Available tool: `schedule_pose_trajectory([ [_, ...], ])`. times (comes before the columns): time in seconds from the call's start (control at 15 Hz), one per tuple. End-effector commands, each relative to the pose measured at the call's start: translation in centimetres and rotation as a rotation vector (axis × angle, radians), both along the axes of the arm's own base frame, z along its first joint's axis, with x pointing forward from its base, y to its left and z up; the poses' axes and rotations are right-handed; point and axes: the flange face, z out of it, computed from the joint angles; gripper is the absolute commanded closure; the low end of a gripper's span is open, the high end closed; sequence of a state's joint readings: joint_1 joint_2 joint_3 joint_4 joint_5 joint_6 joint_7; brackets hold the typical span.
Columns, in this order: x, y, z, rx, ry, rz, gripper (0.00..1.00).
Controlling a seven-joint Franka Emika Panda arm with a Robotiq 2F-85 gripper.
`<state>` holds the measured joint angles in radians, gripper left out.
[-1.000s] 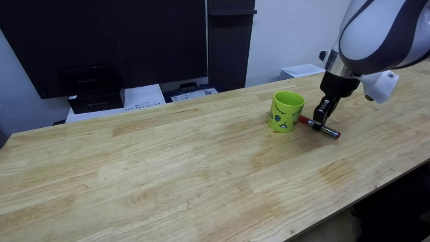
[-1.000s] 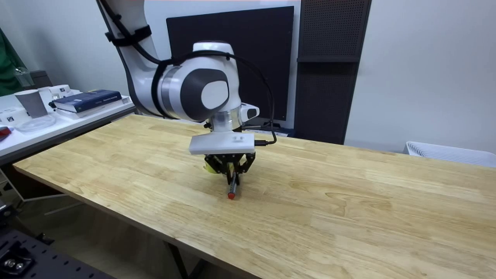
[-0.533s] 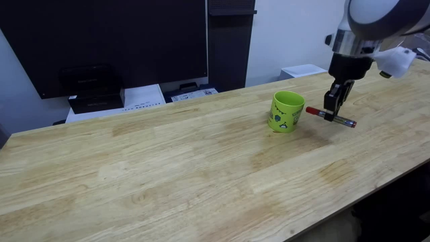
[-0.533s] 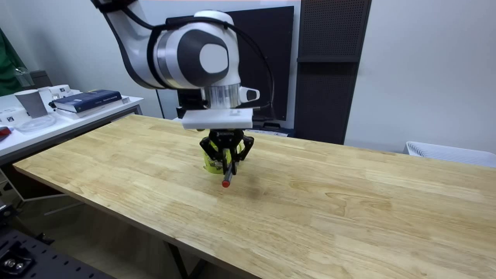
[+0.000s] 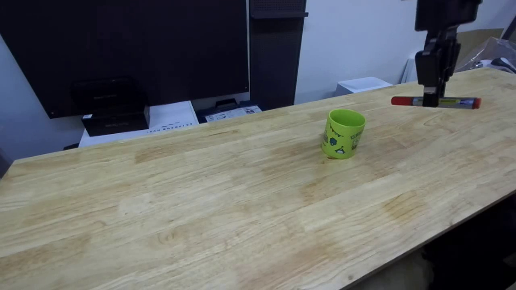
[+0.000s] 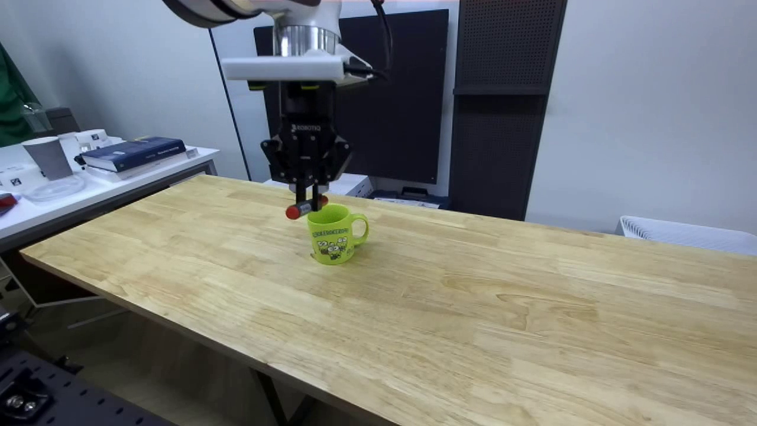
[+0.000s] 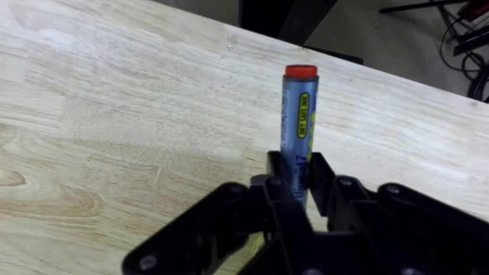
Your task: Put the marker in the mug
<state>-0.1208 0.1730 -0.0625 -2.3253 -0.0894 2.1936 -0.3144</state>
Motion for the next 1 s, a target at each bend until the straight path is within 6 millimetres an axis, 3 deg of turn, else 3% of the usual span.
schedule_pose_trajectory([
  [0.0,2.9,2.0,1.7,0.008,0.084,0.002,0.95],
  [0.2,5.9,2.7,1.5,0.002,0.092,0.045,0.95],
  [0.4,8.6,2.7,-0.2,0.038,0.113,0.053,0.95],
  [0.93,11.4,2.2,-5.2,0.062,0.206,0.032,0.95],
])
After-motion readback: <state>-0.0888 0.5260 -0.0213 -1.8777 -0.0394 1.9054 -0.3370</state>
